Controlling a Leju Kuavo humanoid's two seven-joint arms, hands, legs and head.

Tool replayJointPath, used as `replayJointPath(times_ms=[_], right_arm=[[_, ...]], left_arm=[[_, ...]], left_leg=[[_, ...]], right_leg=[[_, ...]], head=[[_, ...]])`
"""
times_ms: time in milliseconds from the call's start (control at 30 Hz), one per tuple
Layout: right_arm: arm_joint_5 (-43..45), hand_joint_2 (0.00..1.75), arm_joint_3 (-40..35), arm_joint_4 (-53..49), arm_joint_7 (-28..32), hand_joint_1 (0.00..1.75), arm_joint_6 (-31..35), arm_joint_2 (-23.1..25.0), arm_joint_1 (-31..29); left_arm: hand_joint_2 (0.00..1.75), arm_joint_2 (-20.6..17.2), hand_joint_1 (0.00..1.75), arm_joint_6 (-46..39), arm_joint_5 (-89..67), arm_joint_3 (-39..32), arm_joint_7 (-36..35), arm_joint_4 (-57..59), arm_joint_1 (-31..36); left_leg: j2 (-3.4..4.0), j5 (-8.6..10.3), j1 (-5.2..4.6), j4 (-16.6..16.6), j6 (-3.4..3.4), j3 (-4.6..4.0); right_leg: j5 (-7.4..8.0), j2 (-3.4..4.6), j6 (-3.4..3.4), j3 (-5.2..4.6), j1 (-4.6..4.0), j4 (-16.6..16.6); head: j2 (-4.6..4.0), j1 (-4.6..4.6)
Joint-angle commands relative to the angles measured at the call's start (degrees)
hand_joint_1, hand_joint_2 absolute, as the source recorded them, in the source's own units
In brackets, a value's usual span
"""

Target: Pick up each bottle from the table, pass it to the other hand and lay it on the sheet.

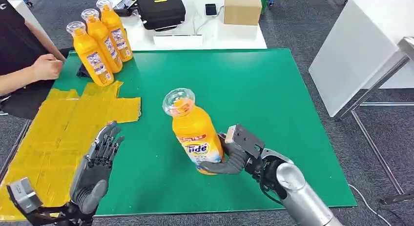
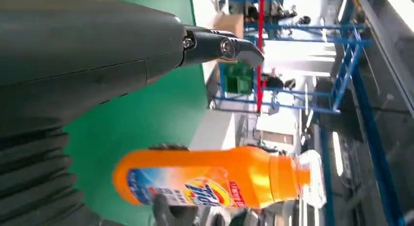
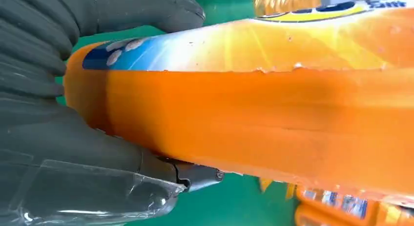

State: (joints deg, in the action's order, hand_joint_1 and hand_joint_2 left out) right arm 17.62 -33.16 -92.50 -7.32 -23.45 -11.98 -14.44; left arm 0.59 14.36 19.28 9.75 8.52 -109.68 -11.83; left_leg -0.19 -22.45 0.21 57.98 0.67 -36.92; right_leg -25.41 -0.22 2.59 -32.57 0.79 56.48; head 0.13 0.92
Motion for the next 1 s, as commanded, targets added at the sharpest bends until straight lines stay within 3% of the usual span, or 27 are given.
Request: replayJointPath(times_ms=[33, 367, 1000], right_arm=[[1.04, 1.75, -10.60, 4.14, 0.40, 1.75, -1.54, -0.24, -5.82], [0.09, 1.75, -19.07, 4.26, 1.00, 1.75, -5.98, 0.96, -9.78], [-0.57, 1.75, -23.60, 3.57, 1.19, 1.75, -8.48, 0.83, -12.90]], left_arm=[[1.75, -2.73, 0.00, 0.76, -0.69, 5.85, -0.11, 1.39, 3.33], [1.75, -5.73, 0.00, 5.42, -6.58, 10.21, 0.31, 3.08, 6.16], [1.75, -6.10, 0.00, 7.81, -3.05, 10.48, -1.07, 4.88, 7.01]], left_leg=[[0.07, -0.03, 0.01, -0.02, -0.04, 0.10], [0.12, -0.04, 0.03, -0.02, -0.04, 0.15], [0.08, -0.03, 0.02, -0.02, -0.03, 0.13]], right_leg=[[-0.01, 0.07, -0.09, 0.07, -0.02, 0.00], [-0.02, 0.12, -0.10, 0.10, -0.03, 0.00], [-0.02, 0.07, -0.09, 0.08, -0.02, -0.01]], head=[[0.00, 0.02], [0.00, 0.00], [0.00, 0.02]])
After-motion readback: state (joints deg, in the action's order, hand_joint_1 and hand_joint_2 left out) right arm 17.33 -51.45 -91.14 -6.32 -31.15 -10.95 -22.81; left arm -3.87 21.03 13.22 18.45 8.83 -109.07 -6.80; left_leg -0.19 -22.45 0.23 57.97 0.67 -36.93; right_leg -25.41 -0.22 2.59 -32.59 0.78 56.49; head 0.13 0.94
